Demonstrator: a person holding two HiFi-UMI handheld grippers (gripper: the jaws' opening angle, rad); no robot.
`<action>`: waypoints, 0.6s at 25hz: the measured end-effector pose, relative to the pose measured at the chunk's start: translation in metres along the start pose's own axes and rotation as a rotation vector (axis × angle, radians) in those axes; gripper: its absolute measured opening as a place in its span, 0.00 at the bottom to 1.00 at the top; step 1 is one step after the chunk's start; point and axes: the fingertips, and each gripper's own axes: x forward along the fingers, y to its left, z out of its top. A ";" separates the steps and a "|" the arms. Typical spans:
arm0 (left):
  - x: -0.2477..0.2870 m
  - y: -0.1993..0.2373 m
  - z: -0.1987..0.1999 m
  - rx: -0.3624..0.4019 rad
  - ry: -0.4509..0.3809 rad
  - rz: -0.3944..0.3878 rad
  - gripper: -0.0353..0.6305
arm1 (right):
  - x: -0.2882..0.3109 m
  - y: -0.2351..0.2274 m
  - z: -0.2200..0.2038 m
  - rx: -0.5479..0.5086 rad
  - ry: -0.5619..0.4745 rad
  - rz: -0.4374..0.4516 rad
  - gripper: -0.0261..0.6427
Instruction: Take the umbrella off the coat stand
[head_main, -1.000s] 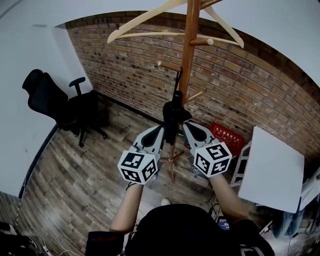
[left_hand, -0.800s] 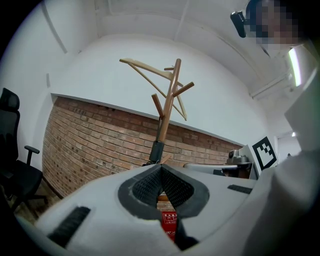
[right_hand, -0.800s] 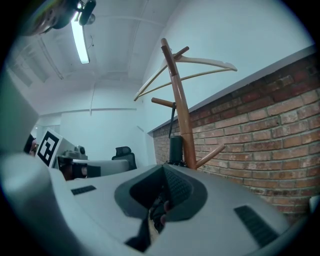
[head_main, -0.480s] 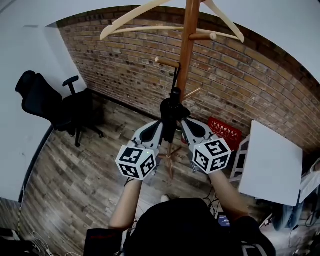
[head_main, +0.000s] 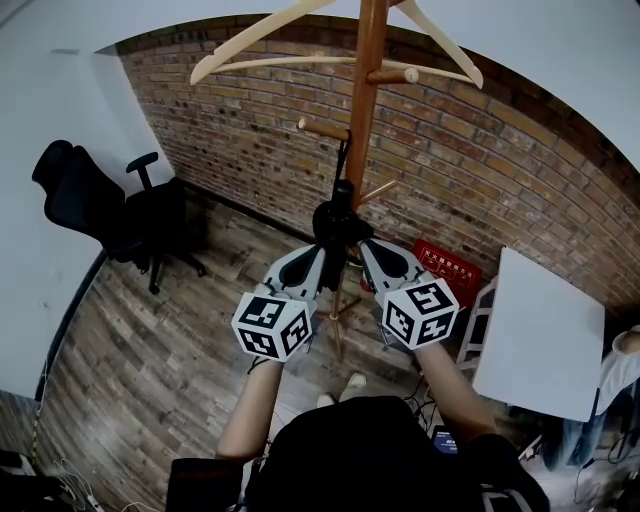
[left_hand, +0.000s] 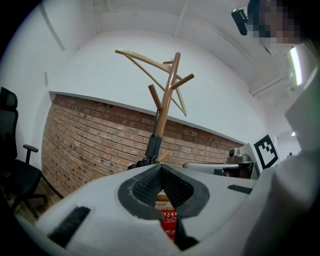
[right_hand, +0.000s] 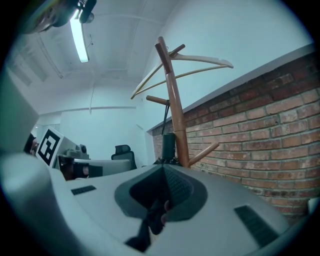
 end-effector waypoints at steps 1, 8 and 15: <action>0.001 0.000 0.000 -0.001 -0.002 0.005 0.08 | 0.000 -0.002 0.000 0.000 0.002 0.006 0.08; 0.015 -0.002 0.004 0.001 -0.019 0.040 0.08 | 0.004 -0.018 0.005 -0.010 -0.001 0.037 0.08; 0.022 0.000 0.004 0.000 -0.025 0.065 0.08 | 0.007 -0.028 0.011 -0.023 -0.004 0.063 0.08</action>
